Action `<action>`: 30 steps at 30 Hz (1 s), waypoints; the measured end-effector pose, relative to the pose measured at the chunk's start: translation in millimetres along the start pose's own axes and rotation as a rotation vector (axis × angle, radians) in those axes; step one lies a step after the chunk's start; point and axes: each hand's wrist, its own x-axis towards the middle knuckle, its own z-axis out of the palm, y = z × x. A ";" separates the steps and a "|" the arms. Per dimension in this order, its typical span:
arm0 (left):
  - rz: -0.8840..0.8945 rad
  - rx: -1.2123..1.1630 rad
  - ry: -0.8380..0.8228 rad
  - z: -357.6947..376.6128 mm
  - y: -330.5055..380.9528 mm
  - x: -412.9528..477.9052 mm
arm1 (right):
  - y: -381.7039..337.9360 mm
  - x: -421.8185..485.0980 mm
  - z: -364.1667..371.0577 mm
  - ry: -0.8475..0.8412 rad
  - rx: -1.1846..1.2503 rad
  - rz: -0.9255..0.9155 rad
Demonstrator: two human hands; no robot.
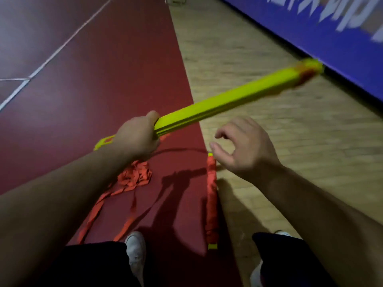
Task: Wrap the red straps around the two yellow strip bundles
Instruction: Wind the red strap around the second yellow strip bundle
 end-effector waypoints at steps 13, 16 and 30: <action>0.390 0.532 -0.046 -54.7 32.1 -46.0 | -30.5 -7.9 18.3 -0.721 0.000 0.430; 0.478 0.268 0.203 -49.6 9.6 -67.2 | -34.5 -6.6 17.2 -0.672 -0.097 0.394; -0.235 -0.931 0.285 -75.0 -1.1 -64.1 | -29.8 9.2 -42.0 -0.504 0.183 0.522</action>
